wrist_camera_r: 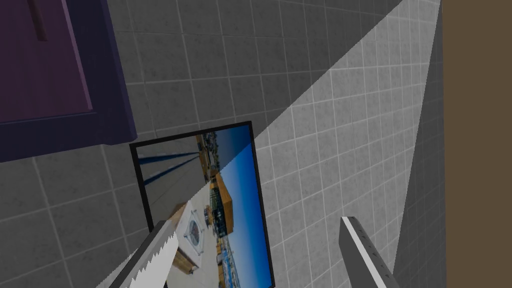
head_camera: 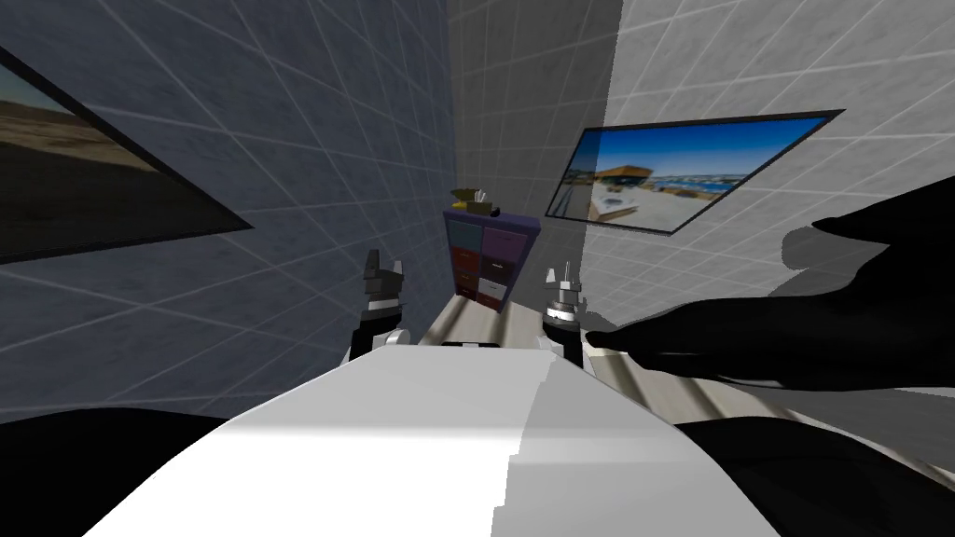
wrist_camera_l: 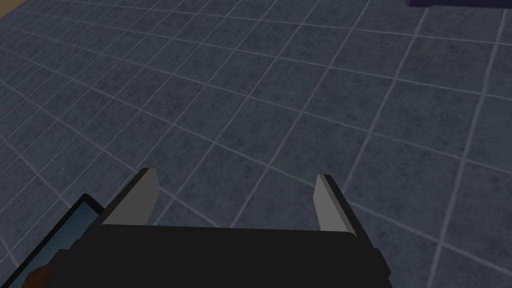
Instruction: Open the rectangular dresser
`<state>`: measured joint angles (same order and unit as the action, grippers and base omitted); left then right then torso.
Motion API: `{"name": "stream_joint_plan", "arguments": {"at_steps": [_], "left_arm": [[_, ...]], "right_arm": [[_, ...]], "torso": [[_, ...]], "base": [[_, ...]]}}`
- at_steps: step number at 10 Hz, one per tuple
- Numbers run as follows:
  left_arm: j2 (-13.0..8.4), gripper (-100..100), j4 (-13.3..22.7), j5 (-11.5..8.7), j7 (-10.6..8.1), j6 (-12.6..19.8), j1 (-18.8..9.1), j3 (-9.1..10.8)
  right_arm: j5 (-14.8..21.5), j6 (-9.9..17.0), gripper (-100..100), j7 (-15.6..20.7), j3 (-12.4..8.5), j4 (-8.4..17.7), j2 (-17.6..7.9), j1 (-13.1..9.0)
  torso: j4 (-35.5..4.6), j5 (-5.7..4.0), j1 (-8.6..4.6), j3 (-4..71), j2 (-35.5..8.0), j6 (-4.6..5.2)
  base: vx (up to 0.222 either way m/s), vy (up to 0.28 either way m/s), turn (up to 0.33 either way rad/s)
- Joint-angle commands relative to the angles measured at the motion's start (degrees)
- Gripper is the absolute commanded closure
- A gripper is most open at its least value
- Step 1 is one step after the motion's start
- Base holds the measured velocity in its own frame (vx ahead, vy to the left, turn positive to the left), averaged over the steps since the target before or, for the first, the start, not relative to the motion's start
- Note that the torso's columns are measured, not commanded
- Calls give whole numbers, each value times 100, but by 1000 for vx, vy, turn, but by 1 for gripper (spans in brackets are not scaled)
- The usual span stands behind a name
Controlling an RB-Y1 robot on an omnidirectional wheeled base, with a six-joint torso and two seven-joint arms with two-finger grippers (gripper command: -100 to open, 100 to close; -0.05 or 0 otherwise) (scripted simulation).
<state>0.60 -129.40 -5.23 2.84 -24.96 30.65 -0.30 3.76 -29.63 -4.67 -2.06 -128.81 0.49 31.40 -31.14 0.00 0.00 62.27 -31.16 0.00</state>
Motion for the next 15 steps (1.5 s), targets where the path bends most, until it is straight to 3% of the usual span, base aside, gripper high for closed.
{"name": "stream_joint_plan", "arguments": {"at_steps": [1,2,4,8,13,14,15], "left_arm": [[0,0,0,0,0,0,0,0],[0,0,0,0,0,0,0,0],[0,0,3,0,0,1,1,0],[0,0,3,0,0,1,1,0],[0,0,3,0,0,1,1,0],[0,0,3,0,0,1,1,0],[0,0,3,0,0,1,2,0]], "right_arm": [[0,0,0,0,0,0,0,0],[-58,-49,-100,-43,5,0,-205,-23],[-197,-163,-100,-146,18,1,-480,-78],[-688,-557,-100,-510,63,7,-901,-273],[-1571,-1316,-100,-1210,149,-7,-1253,-641],[-1631,-1317,-100,-1210,149,-7,-1253,-641],[-1851,-1494,-100,-1373,169,-10,-1308,-727]], "torso": [[-423,0,0,846,-423,0],[-846,0,0,1692,-846,0],[-1089,0,-1,2202,-1088,-1],[-1112,-1,-3,2234,-1106,0],[-1113,0,1,2232,-1109,0],[-1114,0,0,2231,-1112,1],[-1117,2,8,2222,-1126,5]], "base": [[0,0,0],[16,-1,72],[25,-7,124],[57,-26,199],[89,-35,342],[48,-19,132],[52,-23,172]]}}
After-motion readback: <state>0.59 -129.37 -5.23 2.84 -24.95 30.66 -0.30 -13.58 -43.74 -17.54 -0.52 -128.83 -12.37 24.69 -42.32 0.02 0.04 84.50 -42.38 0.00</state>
